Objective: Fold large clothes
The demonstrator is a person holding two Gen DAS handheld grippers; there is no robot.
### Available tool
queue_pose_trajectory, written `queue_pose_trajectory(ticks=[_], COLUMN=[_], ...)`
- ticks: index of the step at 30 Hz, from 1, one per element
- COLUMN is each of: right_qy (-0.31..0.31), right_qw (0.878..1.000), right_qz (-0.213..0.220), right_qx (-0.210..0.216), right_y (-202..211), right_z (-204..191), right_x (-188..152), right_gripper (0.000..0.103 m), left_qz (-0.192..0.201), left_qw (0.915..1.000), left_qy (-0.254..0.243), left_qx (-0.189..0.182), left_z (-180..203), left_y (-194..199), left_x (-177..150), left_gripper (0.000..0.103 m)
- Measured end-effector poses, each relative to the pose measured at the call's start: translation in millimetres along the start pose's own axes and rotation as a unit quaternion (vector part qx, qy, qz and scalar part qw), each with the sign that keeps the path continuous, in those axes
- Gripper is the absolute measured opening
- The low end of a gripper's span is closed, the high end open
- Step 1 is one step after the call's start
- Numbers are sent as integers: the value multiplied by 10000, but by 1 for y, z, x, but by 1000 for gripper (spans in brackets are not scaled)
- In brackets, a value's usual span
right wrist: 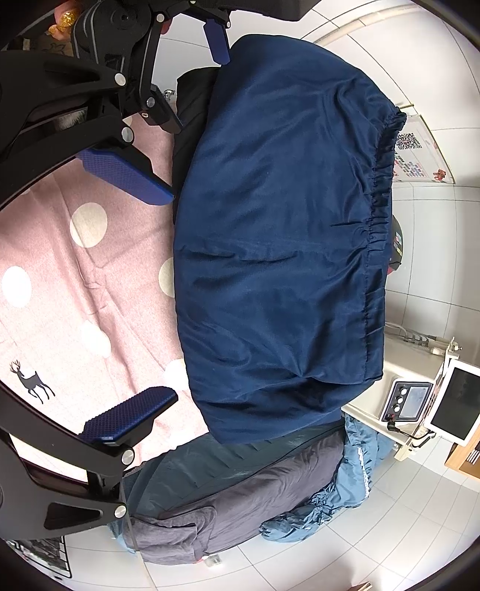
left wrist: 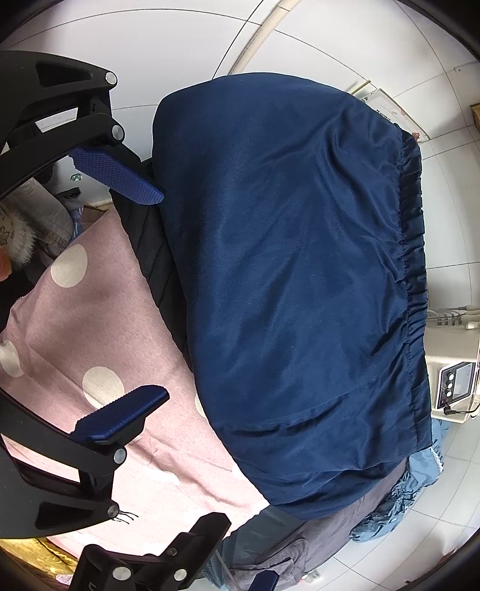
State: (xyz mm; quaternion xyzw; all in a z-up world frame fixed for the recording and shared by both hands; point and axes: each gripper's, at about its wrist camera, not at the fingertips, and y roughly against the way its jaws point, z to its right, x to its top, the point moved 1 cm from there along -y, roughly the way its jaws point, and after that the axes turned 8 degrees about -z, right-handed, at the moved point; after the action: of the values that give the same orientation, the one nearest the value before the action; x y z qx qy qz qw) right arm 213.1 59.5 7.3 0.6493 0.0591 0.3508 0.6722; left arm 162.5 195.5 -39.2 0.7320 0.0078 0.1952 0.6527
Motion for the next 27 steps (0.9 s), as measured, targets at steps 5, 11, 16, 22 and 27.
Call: queue_pose_trajectory(ticks=[5, 11, 16, 22, 27], right_qy=[13, 18, 0, -70, -119], right_qw=[10000, 10000, 10000, 10000, 9999], right_qz=[-2, -9, 4, 11, 46], right_qx=[2, -3, 0, 12, 16], right_y=[0, -1, 0, 0, 1], right_z=[-1, -1, -1, 1, 3], right_x=[-1, -1, -2, -2, -2], right_gripper=[97, 97, 97, 97, 97], left_qz=[-4, 55, 272, 93, 117], left_qw=[10000, 9999, 9993, 9994, 9997], left_qy=[19, 53, 111, 216, 95], left_qx=[-2, -89, -233, -261, 174], left_z=[0, -1, -4, -7, -4], left_y=[0, 4, 10, 5, 4], left_x=[0, 0, -3, 2, 1], left_gripper=[96, 96, 97, 96, 96])
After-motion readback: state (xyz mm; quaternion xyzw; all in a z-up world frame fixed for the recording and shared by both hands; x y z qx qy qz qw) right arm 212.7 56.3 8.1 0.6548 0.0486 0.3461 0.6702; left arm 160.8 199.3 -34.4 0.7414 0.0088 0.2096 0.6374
